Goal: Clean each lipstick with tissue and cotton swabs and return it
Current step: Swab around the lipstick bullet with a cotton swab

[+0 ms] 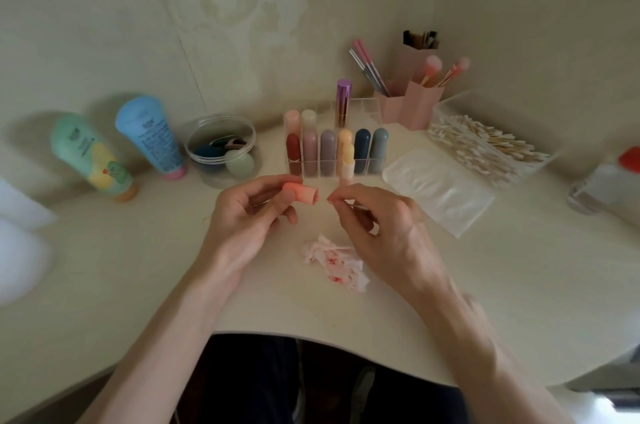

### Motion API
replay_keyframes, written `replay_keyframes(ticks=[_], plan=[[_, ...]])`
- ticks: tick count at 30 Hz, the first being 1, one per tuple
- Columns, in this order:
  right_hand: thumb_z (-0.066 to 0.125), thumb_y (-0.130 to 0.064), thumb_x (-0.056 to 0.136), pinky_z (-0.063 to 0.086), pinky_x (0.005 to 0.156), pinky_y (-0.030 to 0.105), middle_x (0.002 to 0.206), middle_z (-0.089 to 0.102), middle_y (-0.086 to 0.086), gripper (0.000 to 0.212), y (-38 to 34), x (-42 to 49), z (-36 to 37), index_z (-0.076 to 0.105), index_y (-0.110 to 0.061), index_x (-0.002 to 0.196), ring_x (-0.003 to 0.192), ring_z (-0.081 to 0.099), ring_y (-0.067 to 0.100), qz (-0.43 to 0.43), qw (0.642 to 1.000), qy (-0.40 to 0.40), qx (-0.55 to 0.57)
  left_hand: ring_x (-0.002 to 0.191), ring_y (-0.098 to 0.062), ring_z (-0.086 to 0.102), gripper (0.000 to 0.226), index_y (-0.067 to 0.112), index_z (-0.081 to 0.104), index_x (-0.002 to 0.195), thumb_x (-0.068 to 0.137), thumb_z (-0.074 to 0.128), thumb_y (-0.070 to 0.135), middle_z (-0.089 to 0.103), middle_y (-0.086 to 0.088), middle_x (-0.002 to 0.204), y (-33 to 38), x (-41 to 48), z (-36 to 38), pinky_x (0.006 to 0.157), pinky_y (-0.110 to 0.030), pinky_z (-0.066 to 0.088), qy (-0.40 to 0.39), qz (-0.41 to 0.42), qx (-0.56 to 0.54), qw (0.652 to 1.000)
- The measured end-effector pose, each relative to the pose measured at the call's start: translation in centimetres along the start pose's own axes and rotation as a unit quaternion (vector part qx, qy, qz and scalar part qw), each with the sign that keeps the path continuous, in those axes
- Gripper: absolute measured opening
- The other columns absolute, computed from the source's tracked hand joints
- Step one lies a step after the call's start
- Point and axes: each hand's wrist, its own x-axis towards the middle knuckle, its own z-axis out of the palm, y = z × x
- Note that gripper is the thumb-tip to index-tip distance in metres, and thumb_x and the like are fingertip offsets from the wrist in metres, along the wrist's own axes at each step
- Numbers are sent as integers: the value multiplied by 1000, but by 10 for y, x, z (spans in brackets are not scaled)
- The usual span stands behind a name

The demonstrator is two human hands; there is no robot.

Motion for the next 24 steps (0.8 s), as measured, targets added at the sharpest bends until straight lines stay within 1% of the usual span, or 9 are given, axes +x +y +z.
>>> replay_keyframes(ticks=[2, 4, 6, 9, 12, 14, 18, 21, 24], plan=[[67, -22, 102, 51, 60, 40, 71, 62, -9, 10, -2, 0, 2, 75, -22, 107, 60, 56, 15, 3, 1000, -12, 17, 70, -9, 64, 15, 16, 75, 108, 96, 66, 15, 81, -2, 95, -2, 0, -1, 66, -17, 48, 9, 2, -4, 1000], [66, -22, 103, 51, 60, 39, 69, 62, -10, 9, -4, 0, 2, 74, -21, 106, 60, 58, 17, 10, 999, -32, 42, 76, -9, 70, 18, 16, 76, 109, 94, 67, 19, 81, -5, 95, -3, 0, -2, 65, -15, 49, 17, 2, -6, 1000], [65, -23, 104, 51, 61, 38, 67, 62, -10, 9, -6, -1, 2, 73, -21, 105, 60, 58, 18, 24, 996, -49, 67, 82, -13, 75, 23, 13, 75, 109, 89, 68, 22, 81, -7, 96, -3, -1, -2, 65, -17, 52, 17, 12, -14, 1000], [62, -21, 105, 49, 60, 35, 68, 60, -7, 9, -10, 0, 2, 70, -19, 105, 60, 55, 20, 33, 992, -62, 102, 83, -18, 76, 27, 9, 75, 110, 87, 69, 21, 80, -10, 97, -4, 0, -2, 69, -21, 57, 18, 19, -28, 999], [59, -17, 107, 42, 57, 26, 68, 53, -10, 8, -13, 2, 1, 66, -17, 106, 61, 49, 18, 18, 994, -49, 99, 79, -17, 74, 26, 8, 74, 109, 87, 68, 19, 80, -12, 96, -5, 0, -1, 73, -21, 59, 18, 25, -34, 999], [58, -17, 107, 37, 58, 22, 69, 50, -13, 8, -13, 2, 1, 66, -16, 106, 62, 48, 16, 15, 995, -38, 87, 76, -16, 73, 24, 7, 74, 108, 88, 68, 17, 80, -11, 95, -6, 0, -1, 73, -22, 59, 13, 36, -27, 999], [58, -18, 107, 37, 59, 24, 69, 50, -13, 8, -11, 2, 2, 65, -17, 106, 62, 48, 16, 26, 996, -23, 82, 75, -16, 72, 21, 3, 73, 110, 92, 67, 10, 80, -10, 95, -6, -1, 0, 73, -23, 60, 1, 46, -6, 999], [59, -16, 107, 37, 59, 25, 70, 52, -13, 6, -10, 2, 3, 65, -17, 105, 62, 48, 12, 35, 997, -4, 67, 74, -15, 72, 24, 5, 74, 109, 89, 69, 15, 80, -12, 94, -5, -2, 0, 73, -23, 60, 4, 43, -5, 999], [60, -17, 107, 38, 59, 26, 73, 57, -12, 6, -9, 1, 4, 65, -19, 106, 61, 50, 11, 53, 997, 2, 56, 75, -15, 72, 24, 9, 75, 107, 86, 69, 18, 80, -12, 95, -3, -1, 0, 74, -23, 60, 4, 34, -8, 999]])
